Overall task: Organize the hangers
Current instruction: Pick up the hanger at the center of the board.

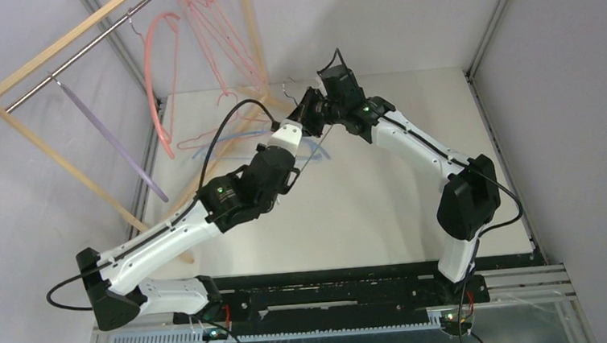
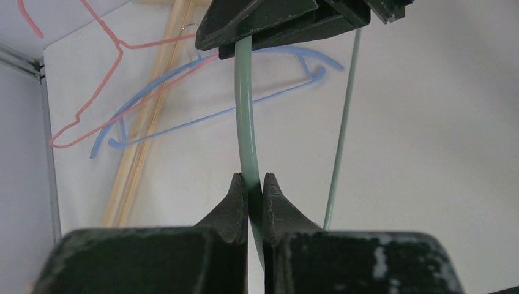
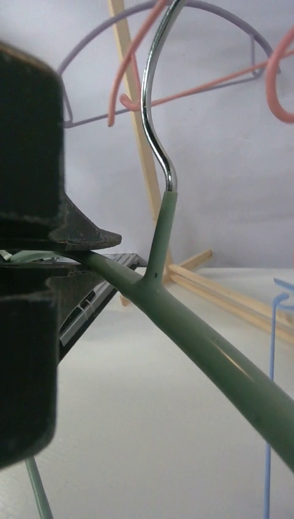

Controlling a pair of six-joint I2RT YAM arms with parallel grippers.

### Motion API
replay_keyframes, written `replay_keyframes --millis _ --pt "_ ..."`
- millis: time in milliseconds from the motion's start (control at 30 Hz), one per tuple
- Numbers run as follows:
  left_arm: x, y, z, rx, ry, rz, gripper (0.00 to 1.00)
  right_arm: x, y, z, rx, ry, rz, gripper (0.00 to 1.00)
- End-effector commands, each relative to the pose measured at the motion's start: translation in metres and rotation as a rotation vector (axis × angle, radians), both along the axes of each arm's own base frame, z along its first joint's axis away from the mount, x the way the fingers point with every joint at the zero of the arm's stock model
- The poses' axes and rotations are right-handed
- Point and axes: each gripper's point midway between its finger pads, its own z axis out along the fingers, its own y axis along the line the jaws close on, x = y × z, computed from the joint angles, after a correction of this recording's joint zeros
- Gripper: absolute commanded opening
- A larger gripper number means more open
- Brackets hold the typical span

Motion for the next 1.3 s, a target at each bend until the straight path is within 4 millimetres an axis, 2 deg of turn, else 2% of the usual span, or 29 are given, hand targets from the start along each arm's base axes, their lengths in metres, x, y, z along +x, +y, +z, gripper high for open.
replay_keyframes --millis 0,33,67,133,300,400,500,700,833,1067,1133,1267 --pt "-0.013 -0.009 0.039 -0.151 -0.071 -0.106 0.14 0.003 -0.005 0.014 -0.019 -0.26 0.095 0.0" --pt "-0.016 -0.011 0.038 -0.168 -0.066 -0.131 0.31 0.001 -0.007 0.019 -0.003 -0.275 0.098 0.0" --pt "-0.02 -0.013 0.038 -0.194 -0.064 -0.157 0.39 -0.002 -0.01 0.02 0.006 -0.28 0.1 0.0" --pt "-0.026 -0.015 0.043 -0.277 -0.06 -0.2 0.46 -0.006 -0.018 0.022 0.022 -0.283 0.099 0.0" --pt "-0.028 -0.008 0.053 -0.47 -0.056 -0.238 0.74 -0.01 -0.026 0.034 0.06 -0.298 0.095 0.0" --pt "-0.03 -0.012 0.05 -0.47 -0.046 -0.265 0.82 -0.006 -0.025 0.046 0.088 -0.32 0.083 0.0" --pt "-0.032 -0.025 0.048 -0.509 -0.018 -0.304 0.88 0.001 -0.023 0.058 0.099 -0.353 0.07 0.0" --pt "-0.039 -0.045 0.039 -0.591 0.038 -0.358 0.9 0.023 -0.016 0.085 0.143 -0.413 0.031 0.0" --pt "-0.038 -0.045 0.016 -0.56 0.073 -0.345 0.89 0.027 -0.009 0.107 0.201 -0.419 0.038 0.0" --pt "-0.024 -0.036 -0.005 -0.528 0.057 -0.257 0.89 0.007 -0.012 0.132 0.251 -0.411 0.068 0.0" --pt "-0.019 -0.033 -0.003 -0.531 0.035 -0.233 0.9 0.0 -0.015 0.134 0.249 -0.406 0.076 0.0" --pt "-0.014 -0.024 0.016 -0.533 -0.04 -0.212 0.9 -0.009 -0.029 0.137 0.226 -0.429 0.056 0.0"
